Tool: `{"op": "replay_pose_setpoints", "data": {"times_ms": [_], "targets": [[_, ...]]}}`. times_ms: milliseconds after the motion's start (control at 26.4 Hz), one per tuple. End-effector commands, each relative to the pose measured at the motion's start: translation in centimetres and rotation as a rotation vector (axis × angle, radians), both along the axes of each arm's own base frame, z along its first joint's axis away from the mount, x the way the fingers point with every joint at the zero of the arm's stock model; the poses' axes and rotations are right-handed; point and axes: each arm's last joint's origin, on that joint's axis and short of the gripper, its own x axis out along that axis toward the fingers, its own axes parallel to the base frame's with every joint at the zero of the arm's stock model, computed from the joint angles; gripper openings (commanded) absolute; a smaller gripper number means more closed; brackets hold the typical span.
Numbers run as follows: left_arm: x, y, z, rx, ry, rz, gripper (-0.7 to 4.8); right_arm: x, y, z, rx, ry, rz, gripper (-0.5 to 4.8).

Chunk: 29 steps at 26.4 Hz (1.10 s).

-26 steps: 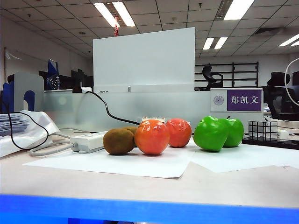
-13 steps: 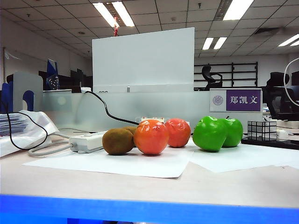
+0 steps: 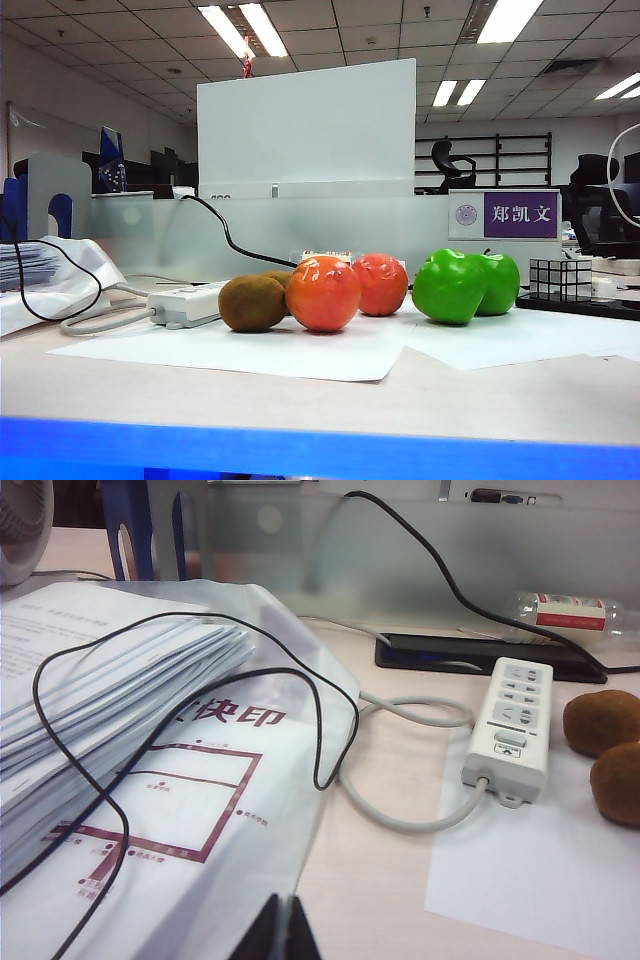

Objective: Put the same fruits together.

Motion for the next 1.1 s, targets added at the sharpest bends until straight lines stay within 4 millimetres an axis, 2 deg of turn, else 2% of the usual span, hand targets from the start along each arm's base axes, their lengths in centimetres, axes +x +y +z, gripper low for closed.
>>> {"op": "replay_pose_setpoints", "data": {"times_ms": [38, 1100], "targets": [[-0.01, -0.03, 0.14, -0.007, -0.012, -0.007, -0.05, -0.06, -0.01, 0.26, 0.003, -0.015, 0.000, 0.00], [-0.01, -0.33, 0.13, -0.012, -0.009, -0.074, -0.05, -0.06, -0.01, 0.26, 0.003, -0.016, 0.000, 0.00]]}}
